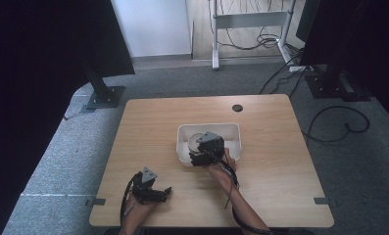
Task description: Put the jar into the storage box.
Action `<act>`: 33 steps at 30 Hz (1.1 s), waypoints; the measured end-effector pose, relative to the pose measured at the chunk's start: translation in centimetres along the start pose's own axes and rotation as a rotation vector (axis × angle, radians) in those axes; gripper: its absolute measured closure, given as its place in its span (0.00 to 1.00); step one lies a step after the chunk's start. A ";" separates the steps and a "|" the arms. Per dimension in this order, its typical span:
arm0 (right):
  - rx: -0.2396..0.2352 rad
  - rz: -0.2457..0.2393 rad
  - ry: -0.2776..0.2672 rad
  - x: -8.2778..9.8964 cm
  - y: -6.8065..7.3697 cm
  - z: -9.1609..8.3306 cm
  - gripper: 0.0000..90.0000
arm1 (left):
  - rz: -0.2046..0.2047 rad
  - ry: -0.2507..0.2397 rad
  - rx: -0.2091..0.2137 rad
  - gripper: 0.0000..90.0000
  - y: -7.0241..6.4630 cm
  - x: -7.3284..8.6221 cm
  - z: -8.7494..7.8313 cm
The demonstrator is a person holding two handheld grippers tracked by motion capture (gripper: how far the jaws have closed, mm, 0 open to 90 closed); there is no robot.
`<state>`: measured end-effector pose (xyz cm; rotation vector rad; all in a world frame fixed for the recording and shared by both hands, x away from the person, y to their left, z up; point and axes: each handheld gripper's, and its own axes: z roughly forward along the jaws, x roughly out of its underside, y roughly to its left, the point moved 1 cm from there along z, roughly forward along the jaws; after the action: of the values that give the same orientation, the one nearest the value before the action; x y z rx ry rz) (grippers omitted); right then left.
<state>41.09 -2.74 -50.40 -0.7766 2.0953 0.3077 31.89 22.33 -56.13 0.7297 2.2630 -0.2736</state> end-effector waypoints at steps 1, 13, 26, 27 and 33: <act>0.001 0.001 0.003 0.1 0.0 0.2 0.10 | -0.001 0.000 0.001 0.01 0.0 0.0 0.0; 0.022 0.017 0.028 1.1 -0.2 2.1 0.10 | -0.002 0.000 0.001 0.01 0.0 0.0 0.0; -0.014 0.090 0.045 1.5 -0.7 2.9 0.10 | -0.002 -0.002 0.001 0.01 0.0 0.0 0.0; -0.014 0.090 0.045 1.5 -0.7 2.9 0.10 | -0.002 -0.002 0.001 0.01 0.0 0.0 0.0; -0.019 0.085 0.056 1.4 -0.8 2.9 0.09 | -0.002 -0.002 0.001 0.01 0.0 0.0 0.0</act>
<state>42.83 -2.53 -53.23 -0.7152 2.1850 0.3558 31.89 22.32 -56.15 0.7274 2.2620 -0.2759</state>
